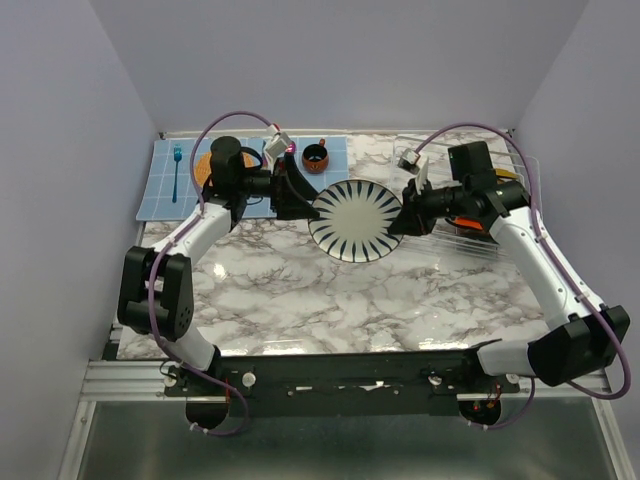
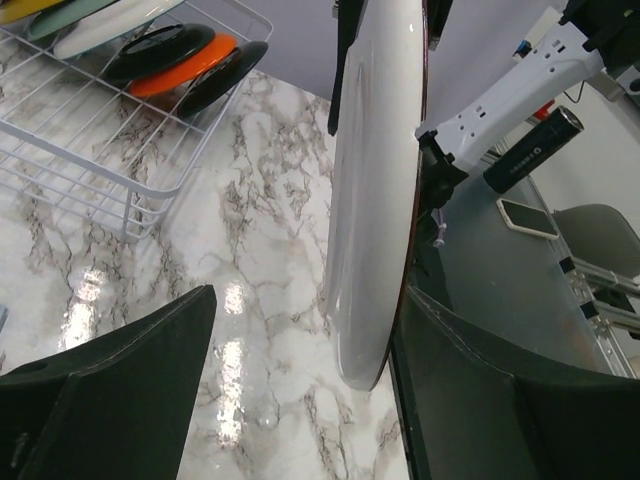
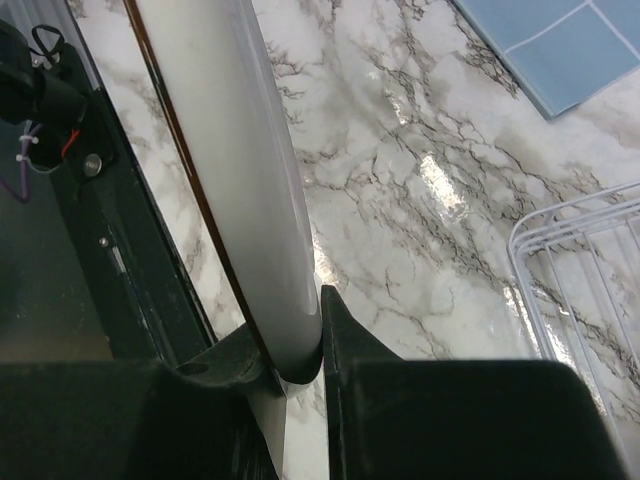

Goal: Unload the plates from the dish rack
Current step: Place the plate at the center of the board.

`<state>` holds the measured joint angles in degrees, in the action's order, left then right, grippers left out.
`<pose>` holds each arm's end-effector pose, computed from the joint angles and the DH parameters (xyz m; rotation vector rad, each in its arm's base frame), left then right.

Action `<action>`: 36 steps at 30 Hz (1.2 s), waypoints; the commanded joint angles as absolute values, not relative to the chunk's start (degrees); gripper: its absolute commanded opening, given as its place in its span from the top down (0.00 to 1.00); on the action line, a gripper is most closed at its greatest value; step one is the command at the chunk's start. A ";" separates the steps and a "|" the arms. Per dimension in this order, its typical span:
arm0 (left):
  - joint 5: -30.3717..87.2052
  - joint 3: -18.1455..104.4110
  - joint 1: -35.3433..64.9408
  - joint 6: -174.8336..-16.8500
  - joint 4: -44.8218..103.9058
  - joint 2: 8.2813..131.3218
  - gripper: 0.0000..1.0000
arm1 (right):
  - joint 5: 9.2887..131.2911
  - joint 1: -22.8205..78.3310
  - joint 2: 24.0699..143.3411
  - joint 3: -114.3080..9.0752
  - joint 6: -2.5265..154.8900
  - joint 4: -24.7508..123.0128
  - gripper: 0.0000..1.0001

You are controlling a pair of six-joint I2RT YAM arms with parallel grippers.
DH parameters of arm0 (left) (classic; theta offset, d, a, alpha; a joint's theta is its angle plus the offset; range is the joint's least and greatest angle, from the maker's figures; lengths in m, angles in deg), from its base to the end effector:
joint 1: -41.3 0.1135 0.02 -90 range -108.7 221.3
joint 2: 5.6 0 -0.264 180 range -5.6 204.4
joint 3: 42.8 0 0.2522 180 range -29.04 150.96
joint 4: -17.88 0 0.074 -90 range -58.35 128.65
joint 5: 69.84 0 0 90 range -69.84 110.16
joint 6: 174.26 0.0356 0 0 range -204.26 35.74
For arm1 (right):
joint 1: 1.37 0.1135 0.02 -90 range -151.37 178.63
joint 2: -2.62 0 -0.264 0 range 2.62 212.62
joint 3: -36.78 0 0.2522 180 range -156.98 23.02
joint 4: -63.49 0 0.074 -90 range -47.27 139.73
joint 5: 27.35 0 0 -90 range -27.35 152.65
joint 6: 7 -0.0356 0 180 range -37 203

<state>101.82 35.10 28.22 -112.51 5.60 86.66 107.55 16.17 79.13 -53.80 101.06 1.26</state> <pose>0.3367 -0.1144 0.3119 0.9909 1.5723 -1.6403 0.2491 0.1051 0.3576 -1.0290 2.0392 0.9283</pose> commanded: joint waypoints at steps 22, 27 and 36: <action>103.83 31.87 26.09 -170.75 -64.95 98.11 0.87 | 115.38 17.00 86.12 -61.44 103.04 5.43 0.99; 104.79 30.99 26.71 -171.10 -64.95 97.32 1.00 | 115.03 17.00 86.56 -60.13 103.82 6.13 0.99; 105.76 30.64 28.90 -173.47 -64.95 96.35 1.00 | 112.40 17.00 87.09 -58.19 104.97 6.75 0.99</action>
<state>104.12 30.67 28.06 -162.28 -47.60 99.30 112.76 16.58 86.57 -58.21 94.98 -0.47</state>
